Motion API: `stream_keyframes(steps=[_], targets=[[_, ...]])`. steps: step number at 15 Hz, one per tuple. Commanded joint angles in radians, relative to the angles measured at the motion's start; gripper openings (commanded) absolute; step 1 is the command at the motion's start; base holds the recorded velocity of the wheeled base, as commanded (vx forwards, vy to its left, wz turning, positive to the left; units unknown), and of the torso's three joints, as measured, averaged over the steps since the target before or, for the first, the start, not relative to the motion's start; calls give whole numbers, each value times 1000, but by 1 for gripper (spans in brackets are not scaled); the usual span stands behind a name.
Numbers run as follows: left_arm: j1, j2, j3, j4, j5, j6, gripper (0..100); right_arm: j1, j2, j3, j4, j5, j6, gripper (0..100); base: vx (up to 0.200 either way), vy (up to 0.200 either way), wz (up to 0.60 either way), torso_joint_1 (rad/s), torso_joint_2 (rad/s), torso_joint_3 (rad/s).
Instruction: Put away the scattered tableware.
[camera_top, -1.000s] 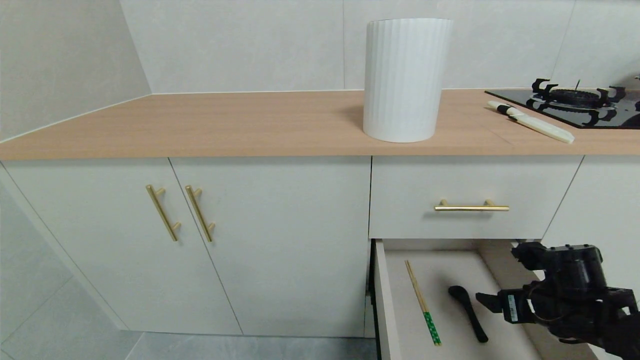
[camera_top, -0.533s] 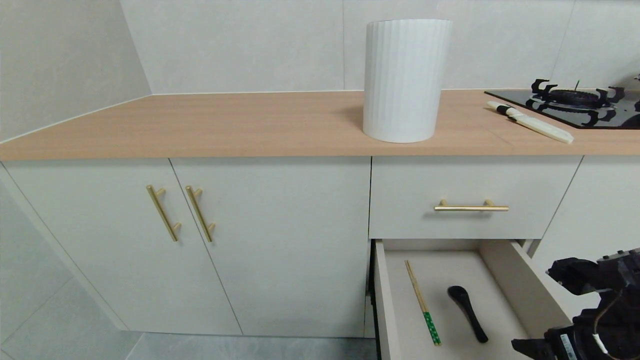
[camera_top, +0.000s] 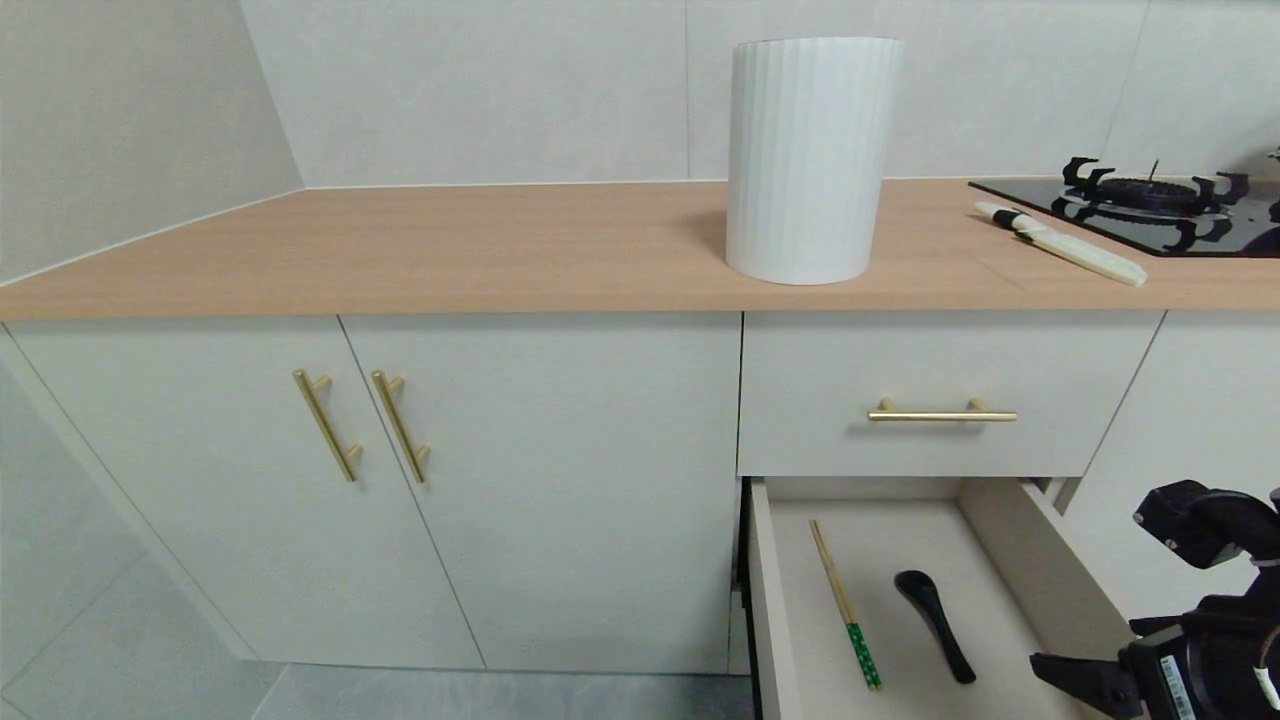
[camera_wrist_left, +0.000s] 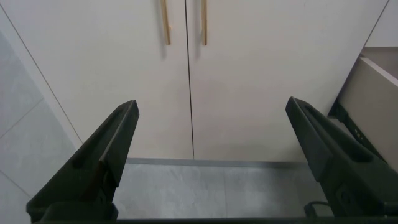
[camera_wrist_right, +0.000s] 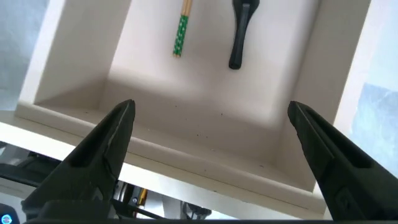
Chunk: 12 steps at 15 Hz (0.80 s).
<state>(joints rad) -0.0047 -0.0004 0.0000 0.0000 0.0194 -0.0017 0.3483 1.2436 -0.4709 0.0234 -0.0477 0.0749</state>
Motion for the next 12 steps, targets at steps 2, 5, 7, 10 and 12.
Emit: stream_keyframes(steps=[2,5,7,10,12], targets=[[0,0,0,0,1,-1,100,11,-12,-2,26,0,0,100,-200,0,0,7,2,5],[0,0,0,0,1,-1,100,31,-13,-2,41,0,-1,100,-200,0,0,-5,2,2],[0,0,0,0,1,-1,100,54,-12,-2,66,0,-1,100,-100,0,0,1,1,6],[0,0,0,0,1,-1,100,123,13,1,118,12,0,100,0,0,0,0,0,0],[0,0,0,0,1,0,100,140,50,9,121,54,0,100,0,0,0,0,0,0]])
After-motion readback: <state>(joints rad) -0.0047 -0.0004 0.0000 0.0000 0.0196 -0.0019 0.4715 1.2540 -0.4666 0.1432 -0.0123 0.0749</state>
